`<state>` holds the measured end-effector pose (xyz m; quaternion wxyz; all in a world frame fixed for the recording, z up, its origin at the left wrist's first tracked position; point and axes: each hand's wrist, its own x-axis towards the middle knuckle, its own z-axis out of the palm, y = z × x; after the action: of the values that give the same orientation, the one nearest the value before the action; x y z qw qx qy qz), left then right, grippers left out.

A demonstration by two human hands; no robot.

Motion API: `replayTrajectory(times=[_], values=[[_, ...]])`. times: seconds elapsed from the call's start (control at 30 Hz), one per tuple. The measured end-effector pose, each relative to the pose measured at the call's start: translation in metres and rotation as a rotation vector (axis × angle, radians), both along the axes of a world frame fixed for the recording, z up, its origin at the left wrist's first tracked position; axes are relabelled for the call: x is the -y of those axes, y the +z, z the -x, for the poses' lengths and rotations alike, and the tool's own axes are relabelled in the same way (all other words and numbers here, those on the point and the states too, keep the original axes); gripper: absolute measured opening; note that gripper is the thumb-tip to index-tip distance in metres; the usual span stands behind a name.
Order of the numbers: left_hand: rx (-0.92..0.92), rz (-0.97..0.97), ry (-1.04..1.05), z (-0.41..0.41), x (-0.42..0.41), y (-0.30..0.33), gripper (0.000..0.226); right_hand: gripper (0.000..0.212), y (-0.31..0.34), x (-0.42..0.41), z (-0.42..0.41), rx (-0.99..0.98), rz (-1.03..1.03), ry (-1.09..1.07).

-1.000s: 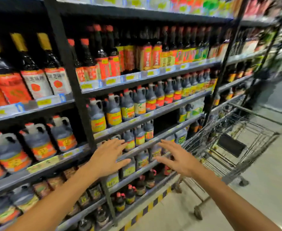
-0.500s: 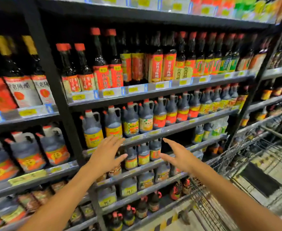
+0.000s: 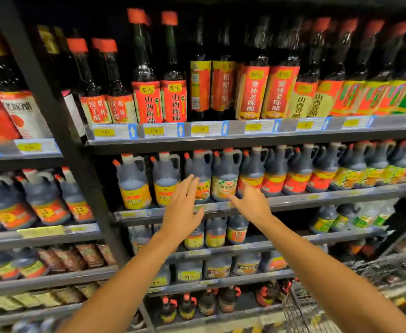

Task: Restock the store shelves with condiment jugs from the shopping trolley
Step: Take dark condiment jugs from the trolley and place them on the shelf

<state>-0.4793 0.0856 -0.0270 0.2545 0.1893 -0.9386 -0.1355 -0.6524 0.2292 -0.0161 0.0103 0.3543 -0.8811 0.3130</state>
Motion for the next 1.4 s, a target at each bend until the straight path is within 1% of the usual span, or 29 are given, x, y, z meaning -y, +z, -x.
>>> replayTrajectory(times=[0.13,0.27,0.37,0.47,0.57,0.63,0.7,0.8,0.87,0.9,0.97,1.03,1.1,1.17,1.27,1.33,1.4], values=[[-0.157,-0.251,0.223,0.039,-0.013,0.001,0.091,0.05,-0.013,0.018,0.023,-0.116,-0.04,-0.066],[-0.345,-0.593,0.502,0.078,-0.019,-0.004,0.091,0.057,-0.024,0.031,0.037,-0.133,-0.132,-0.025],[-0.447,-0.748,0.658,0.104,-0.027,-0.015,0.091,0.063,-0.028,0.035,0.038,-0.151,-0.138,-0.004],[-0.496,-0.83,0.781,0.12,-0.03,-0.022,0.093,0.06,-0.024,0.034,0.044,-0.154,-0.139,0.013],[-0.55,-0.828,0.807,0.125,-0.025,-0.029,0.084,0.058,-0.019,0.034,0.05,-0.165,-0.164,0.018],[-0.558,-0.813,0.82,0.122,-0.023,-0.032,0.077,0.059,-0.017,0.034,0.051,-0.179,-0.167,0.022],[-0.538,-0.778,0.804,0.119,-0.02,-0.035,0.076,0.06,-0.018,0.034,0.051,-0.193,-0.165,0.03],[-0.459,-0.744,0.738,0.114,-0.014,-0.035,0.078,0.064,-0.016,0.03,0.054,-0.217,-0.171,0.054],[-0.43,-0.767,0.638,0.101,-0.01,-0.035,0.079,0.068,-0.016,0.023,0.055,-0.25,-0.195,0.067],[-0.434,-0.778,0.579,0.089,-0.01,-0.036,0.076,0.067,-0.016,0.019,0.055,-0.287,-0.198,0.077],[-0.521,-0.744,0.501,0.058,-0.011,-0.032,0.06,0.056,-0.014,0.013,0.048,-0.363,-0.107,0.12],[-0.685,-0.603,0.492,0.023,-0.006,-0.028,0.046,0.046,-0.01,0.017,0.029,-0.371,0.062,0.213],[-0.766,-0.476,0.56,-0.003,0.012,-0.025,0.05,0.045,-0.007,0.034,0.005,-0.271,0.141,0.32],[-0.742,-0.448,0.673,-0.019,0.035,-0.023,0.064,0.055,-0.008,0.058,-0.019,-0.159,0.102,0.388],[-0.559,-0.484,0.76,-0.032,0.062,-0.023,0.082,0.056,-0.017,0.099,-0.048,-0.138,0.016,0.378],[-0.444,-0.53,0.75,-0.038,0.075,-0.025,0.089,0.061,-0.021,0.119,-0.063,-0.095,0.022,0.345],[-0.376,-0.562,0.718,-0.041,0.089,-0.026,0.094,0.066,-0.02,0.129,-0.077,-0.089,0.011,0.306]])
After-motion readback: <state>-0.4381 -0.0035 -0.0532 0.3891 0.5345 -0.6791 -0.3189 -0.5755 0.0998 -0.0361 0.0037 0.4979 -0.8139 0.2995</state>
